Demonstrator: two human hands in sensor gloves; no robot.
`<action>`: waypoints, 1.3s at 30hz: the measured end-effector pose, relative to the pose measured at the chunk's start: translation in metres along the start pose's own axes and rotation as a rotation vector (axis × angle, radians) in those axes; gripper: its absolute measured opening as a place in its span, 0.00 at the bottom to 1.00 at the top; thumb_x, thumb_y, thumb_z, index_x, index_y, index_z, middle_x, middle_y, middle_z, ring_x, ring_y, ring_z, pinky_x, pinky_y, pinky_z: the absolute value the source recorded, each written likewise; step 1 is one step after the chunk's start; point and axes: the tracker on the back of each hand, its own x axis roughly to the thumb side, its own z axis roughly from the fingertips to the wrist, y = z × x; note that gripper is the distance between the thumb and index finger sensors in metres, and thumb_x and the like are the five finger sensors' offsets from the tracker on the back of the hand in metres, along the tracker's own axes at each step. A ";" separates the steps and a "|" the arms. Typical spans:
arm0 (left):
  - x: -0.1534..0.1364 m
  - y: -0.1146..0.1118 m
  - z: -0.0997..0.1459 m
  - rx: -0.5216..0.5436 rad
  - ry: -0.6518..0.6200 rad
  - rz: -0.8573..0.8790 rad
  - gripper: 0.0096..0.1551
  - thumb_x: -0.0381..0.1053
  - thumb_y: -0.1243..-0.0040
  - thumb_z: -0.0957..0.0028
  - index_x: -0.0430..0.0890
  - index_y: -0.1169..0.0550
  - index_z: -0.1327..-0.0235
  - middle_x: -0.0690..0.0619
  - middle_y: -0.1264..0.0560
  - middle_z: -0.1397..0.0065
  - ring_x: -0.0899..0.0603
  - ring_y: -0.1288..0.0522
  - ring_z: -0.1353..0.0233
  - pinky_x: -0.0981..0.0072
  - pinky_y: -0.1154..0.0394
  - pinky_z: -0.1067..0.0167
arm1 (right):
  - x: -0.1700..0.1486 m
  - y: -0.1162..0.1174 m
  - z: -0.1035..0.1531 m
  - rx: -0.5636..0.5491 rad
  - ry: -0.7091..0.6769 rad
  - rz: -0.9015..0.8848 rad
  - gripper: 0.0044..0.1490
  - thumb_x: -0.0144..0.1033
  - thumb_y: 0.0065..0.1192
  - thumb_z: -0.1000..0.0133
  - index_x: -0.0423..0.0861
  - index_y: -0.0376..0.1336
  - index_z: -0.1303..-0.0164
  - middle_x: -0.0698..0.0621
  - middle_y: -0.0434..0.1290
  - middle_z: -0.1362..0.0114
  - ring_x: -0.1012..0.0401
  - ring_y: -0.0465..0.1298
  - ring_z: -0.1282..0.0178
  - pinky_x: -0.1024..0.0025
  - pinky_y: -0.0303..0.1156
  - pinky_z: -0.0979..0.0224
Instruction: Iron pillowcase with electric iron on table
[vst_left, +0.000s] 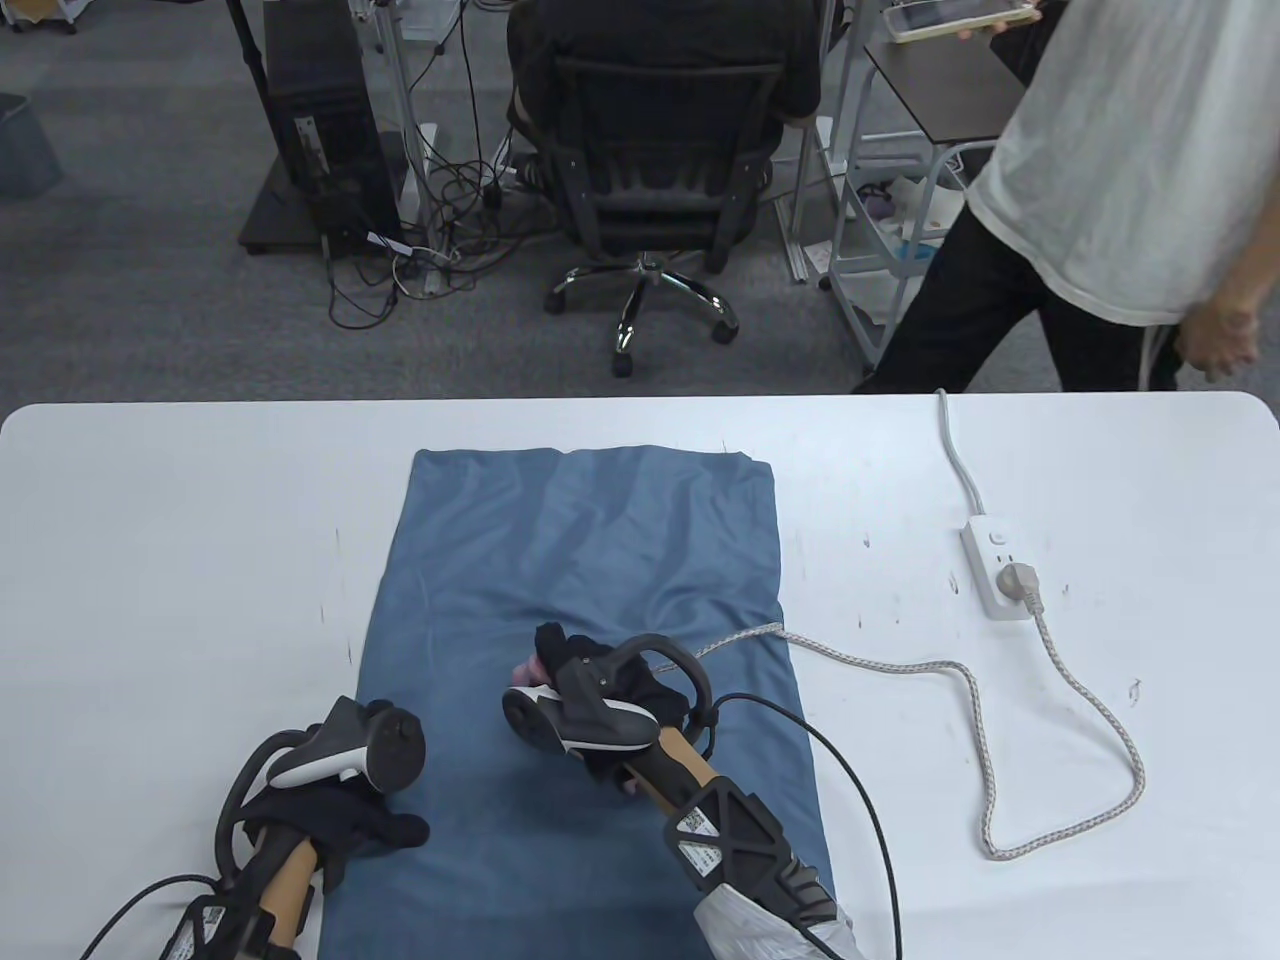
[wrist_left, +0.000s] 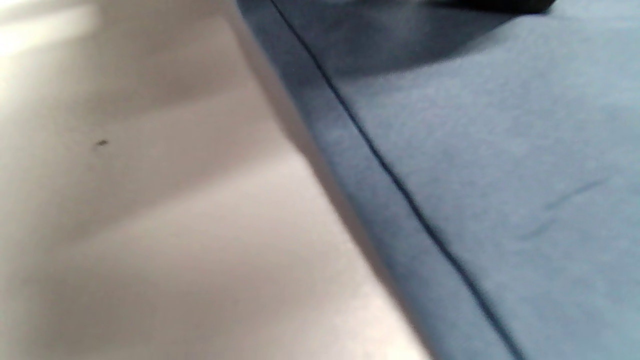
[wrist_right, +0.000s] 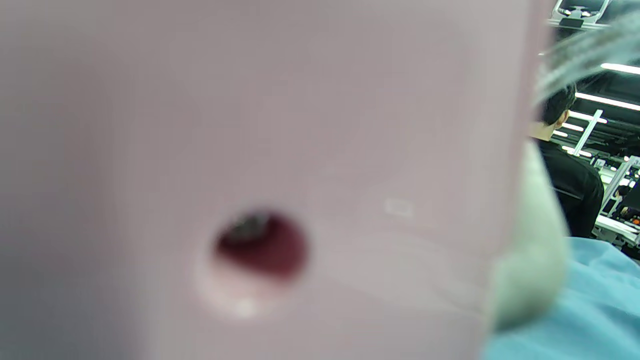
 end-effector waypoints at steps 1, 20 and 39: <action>0.000 0.000 0.000 0.000 0.000 0.001 0.67 0.70 0.52 0.54 0.41 0.70 0.21 0.34 0.73 0.19 0.25 0.68 0.19 0.32 0.63 0.27 | -0.004 0.001 -0.002 0.004 0.021 -0.005 0.45 0.54 0.42 0.41 0.34 0.54 0.23 0.50 0.77 0.45 0.65 0.81 0.65 0.72 0.81 0.59; 0.000 0.000 0.000 -0.001 0.003 -0.004 0.67 0.70 0.52 0.54 0.42 0.70 0.21 0.34 0.73 0.18 0.25 0.68 0.19 0.32 0.62 0.26 | -0.046 0.009 0.013 0.117 0.112 0.034 0.46 0.54 0.43 0.41 0.34 0.53 0.22 0.49 0.77 0.43 0.63 0.82 0.62 0.71 0.82 0.57; 0.000 0.001 0.000 -0.006 0.000 -0.003 0.67 0.70 0.52 0.54 0.41 0.70 0.21 0.34 0.74 0.19 0.25 0.68 0.19 0.31 0.62 0.26 | -0.091 0.021 0.042 0.170 0.215 0.006 0.47 0.54 0.43 0.40 0.35 0.48 0.19 0.47 0.75 0.39 0.62 0.81 0.58 0.69 0.81 0.53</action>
